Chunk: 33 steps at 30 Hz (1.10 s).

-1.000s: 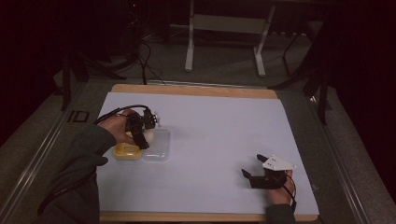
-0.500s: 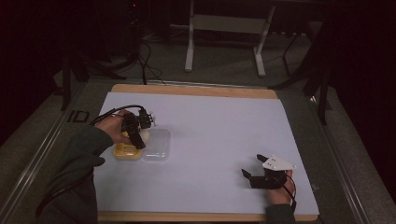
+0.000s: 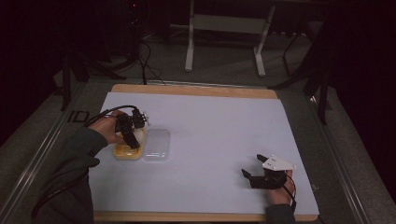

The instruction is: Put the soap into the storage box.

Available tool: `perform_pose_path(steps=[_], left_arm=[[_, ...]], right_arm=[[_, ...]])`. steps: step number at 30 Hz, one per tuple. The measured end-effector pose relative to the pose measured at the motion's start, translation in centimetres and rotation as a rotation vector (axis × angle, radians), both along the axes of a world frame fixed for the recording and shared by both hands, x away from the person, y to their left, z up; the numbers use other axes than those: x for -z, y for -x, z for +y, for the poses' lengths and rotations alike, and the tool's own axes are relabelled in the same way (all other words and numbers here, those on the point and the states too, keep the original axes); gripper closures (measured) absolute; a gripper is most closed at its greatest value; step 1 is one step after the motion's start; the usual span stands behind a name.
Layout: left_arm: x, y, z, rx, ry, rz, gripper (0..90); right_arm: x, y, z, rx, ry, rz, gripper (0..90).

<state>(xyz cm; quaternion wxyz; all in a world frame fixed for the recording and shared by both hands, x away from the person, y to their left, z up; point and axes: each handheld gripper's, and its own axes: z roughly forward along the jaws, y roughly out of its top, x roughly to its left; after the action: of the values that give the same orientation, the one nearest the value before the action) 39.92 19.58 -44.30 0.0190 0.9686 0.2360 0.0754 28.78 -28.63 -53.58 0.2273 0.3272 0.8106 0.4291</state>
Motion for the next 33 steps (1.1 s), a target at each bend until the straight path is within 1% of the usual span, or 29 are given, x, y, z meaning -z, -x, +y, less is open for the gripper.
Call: perform_pose_path(steps=[8, 10, 11, 13, 17, 19, 21, 26, 27, 28, 29, 32, 33], left_arm=[[1.0, -0.3, 1.1, -0.031, 0.012, 0.011, 24.5], [1.4, -0.4, 1.4, -0.035, 0.008, 0.028, 24.5], [1.6, -0.4, 1.5, -0.037, -0.001, 0.033, 24.5], [1.9, -0.5, 1.6, -0.043, -0.015, 0.035, 24.5], [2.5, -0.7, 1.8, -0.051, -0.016, 0.042, 24.5], [2.9, -0.8, 1.9, -0.062, 0.001, 0.044, 24.5], [3.3, -0.8, 1.9, -0.072, 0.007, 0.047, 24.5], [4.3, -1.0, 2.0, -0.084, -0.016, 0.058, 24.4], [4.7, -1.1, 2.1, -0.099, -0.011, 0.063, 24.4], [4.8, -1.2, 2.2, -0.101, -0.008, 0.069, 24.4], [4.8, -1.2, 2.4, -0.111, 0.013, 0.071, 24.4], [4.9, -1.2, 2.6, -0.122, 0.035, 0.072, 24.2], [4.9, -1.1, 2.7, -0.124, 0.040, 0.066, 24.2]], right_arm=[[0.0, 0.0, 0.0, 0.000, 0.000, 0.000, 13.9], [0.0, 0.0, 0.0, 0.000, 0.001, 0.001, 13.9], [0.0, 0.0, 0.0, 0.000, 0.001, 0.001, 13.9], [0.0, 0.0, 0.0, 0.000, 0.001, 0.001, 13.9], [0.0, 0.0, 0.0, 0.000, 0.000, 0.002, 13.9], [0.0, 0.0, 0.0, 0.001, 0.001, 0.001, 13.9], [0.0, 0.0, 0.0, 0.001, 0.000, 0.002, 13.9], [0.0, 0.0, 0.0, 0.000, 0.001, 0.000, 13.9], [0.0, 0.0, 0.0, 0.000, 0.000, 0.000, 13.9], [0.0, 0.0, 0.0, 0.000, 0.001, 0.000, 13.9], [0.0, 0.0, 0.0, 0.001, 0.001, 0.000, 13.9], [0.0, 0.0, 0.0, 0.000, 0.003, 0.000, 13.9], [0.0, 0.0, 0.0, 0.000, 0.004, 0.001, 13.9]])
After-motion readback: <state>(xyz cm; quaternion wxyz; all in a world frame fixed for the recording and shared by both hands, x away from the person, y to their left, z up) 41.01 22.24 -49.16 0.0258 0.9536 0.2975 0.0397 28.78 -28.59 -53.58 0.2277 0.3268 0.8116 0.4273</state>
